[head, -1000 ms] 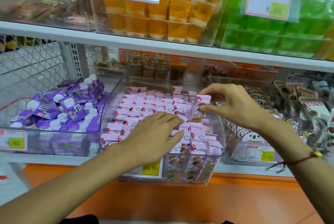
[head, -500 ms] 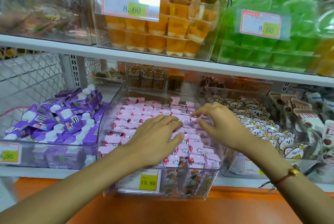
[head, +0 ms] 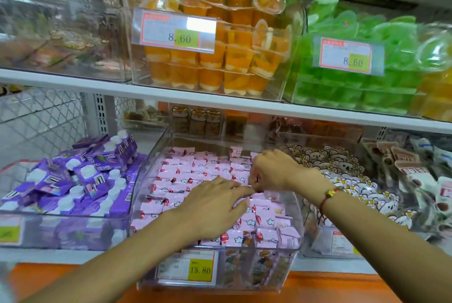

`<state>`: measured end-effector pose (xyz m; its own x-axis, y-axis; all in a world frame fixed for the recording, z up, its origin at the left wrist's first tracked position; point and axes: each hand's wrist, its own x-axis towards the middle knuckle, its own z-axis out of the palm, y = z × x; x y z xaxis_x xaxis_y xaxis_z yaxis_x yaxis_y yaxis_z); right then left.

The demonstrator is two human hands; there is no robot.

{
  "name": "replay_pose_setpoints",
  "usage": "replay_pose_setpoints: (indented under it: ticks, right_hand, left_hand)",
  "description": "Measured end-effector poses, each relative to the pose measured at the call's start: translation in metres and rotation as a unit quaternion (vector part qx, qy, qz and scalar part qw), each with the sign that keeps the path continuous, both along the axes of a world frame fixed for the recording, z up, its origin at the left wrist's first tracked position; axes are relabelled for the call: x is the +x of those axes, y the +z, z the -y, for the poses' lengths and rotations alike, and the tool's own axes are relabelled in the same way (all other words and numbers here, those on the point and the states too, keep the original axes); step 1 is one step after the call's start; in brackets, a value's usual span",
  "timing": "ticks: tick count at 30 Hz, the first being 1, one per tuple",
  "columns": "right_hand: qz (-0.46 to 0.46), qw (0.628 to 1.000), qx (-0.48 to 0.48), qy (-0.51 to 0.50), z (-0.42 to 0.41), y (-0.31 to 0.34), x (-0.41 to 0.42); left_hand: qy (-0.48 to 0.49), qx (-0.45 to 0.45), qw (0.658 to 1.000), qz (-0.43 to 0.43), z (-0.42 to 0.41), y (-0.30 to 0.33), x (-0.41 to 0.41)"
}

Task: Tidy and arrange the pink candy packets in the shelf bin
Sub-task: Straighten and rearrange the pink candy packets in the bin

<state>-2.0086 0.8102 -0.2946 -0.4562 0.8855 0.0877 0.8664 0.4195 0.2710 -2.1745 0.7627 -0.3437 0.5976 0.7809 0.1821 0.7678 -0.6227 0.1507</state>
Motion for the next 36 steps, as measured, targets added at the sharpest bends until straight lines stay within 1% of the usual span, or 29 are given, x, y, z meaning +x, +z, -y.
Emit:
replay_pose_setpoints:
  ticks: [4, 6, 7, 8, 10, 11, 13, 15, 17, 18, 19, 22, 24, 25, 26, 27, 28, 29, 31, 32, 33, 34, 36]
  right_hand:
    - [-0.074, 0.997, 0.012, -0.002, 0.003, -0.003, 0.008]
    - [-0.125, 0.991, 0.049, 0.001, 0.009, -0.006, 0.012]
    - [-0.173, 0.982, 0.074, 0.003, 0.013, -0.008, 0.013]
    - [-0.246, 0.964, 0.097, -0.001, 0.018, -0.007, 0.013]
    - [-0.409, 0.902, 0.134, -0.018, 0.028, -0.003, 0.014]
    - [-0.471, 0.868, 0.154, -0.021, 0.034, -0.001, 0.014]
    - [-0.545, 0.813, 0.200, -0.026, 0.047, 0.003, 0.015]
    - [-0.626, 0.748, 0.220, -0.030, 0.061, 0.004, 0.017]
    - [-0.719, 0.671, 0.178, -0.041, 0.072, 0.003, 0.017]
    - [-0.755, 0.638, 0.140, -0.053, 0.076, 0.003, 0.017]
    - [-0.779, 0.615, 0.101, -0.067, 0.078, 0.002, 0.015]
    - [-0.828, 0.554, -0.008, -0.082, 0.083, -0.003, 0.010]
    - [-0.844, 0.526, -0.066, -0.081, 0.085, -0.004, 0.007]
    - [-0.848, 0.516, -0.092, -0.081, 0.086, -0.003, 0.007]
    - [-0.852, 0.503, -0.117, -0.080, 0.087, -0.002, 0.008]
    - [-0.857, 0.490, -0.137, -0.079, 0.088, 0.000, 0.009]
    - [-0.860, 0.482, -0.148, -0.077, 0.088, 0.001, 0.010]
    - [-0.858, 0.486, -0.146, -0.076, 0.088, 0.003, 0.011]
    - [-0.839, 0.526, -0.121, -0.074, 0.090, 0.006, 0.011]
    - [-0.826, 0.548, -0.113, -0.070, 0.091, 0.007, 0.010]
    - [-0.813, 0.567, -0.115, -0.060, 0.093, 0.008, 0.009]
    - [-0.804, 0.579, -0.127, -0.043, 0.094, 0.009, 0.008]
    - [-0.793, 0.591, -0.147, -0.002, 0.096, 0.010, 0.007]
  left_hand:
    - [-0.005, 0.001, 1.000, -0.020, 0.001, 0.001, 0.000]
    - [-0.001, 0.001, 1.000, -0.021, 0.000, -0.001, 0.000]
    - [0.001, 0.000, 1.000, -0.019, 0.000, -0.002, 0.000]
    - [0.003, -0.004, 1.000, -0.017, 0.000, -0.002, 0.001]
    - [0.005, -0.009, 1.000, -0.003, 0.002, -0.002, 0.001]
    - [0.006, -0.006, 1.000, 0.009, 0.004, -0.001, 0.000]
    - [0.019, 0.037, 0.997, 0.060, 0.007, 0.000, -0.001]
    - [0.050, 0.098, 0.983, 0.148, 0.013, 0.001, -0.003]
    - [0.063, 0.122, 0.960, 0.243, 0.021, 0.004, -0.005]
    - [0.054, 0.122, 0.951, 0.277, 0.025, 0.006, -0.005]
    - [0.039, 0.120, 0.946, 0.297, 0.029, 0.008, -0.005]
    - [0.013, 0.142, 0.942, 0.304, 0.032, 0.013, -0.005]
    - [0.021, 0.154, 0.938, 0.309, 0.033, 0.015, -0.008]
    - [0.026, 0.141, 0.934, 0.328, 0.033, 0.016, -0.010]
    - [0.030, 0.109, 0.926, 0.359, 0.032, 0.018, -0.012]
    - [0.031, 0.057, 0.912, 0.404, 0.031, 0.019, -0.014]
    - [0.032, -0.011, 0.889, 0.457, 0.030, 0.021, -0.015]
    - [0.036, -0.088, 0.855, 0.510, 0.030, 0.024, -0.016]
    - [0.057, -0.244, 0.764, 0.594, 0.031, 0.028, -0.014]
    - [0.066, -0.306, 0.721, 0.618, 0.032, 0.028, -0.012]
    - [0.071, -0.347, 0.690, 0.632, 0.033, 0.029, -0.011]
    - [0.074, -0.372, 0.672, 0.636, 0.034, 0.028, -0.010]
    - [0.078, -0.396, 0.662, 0.632, 0.037, 0.029, -0.009]
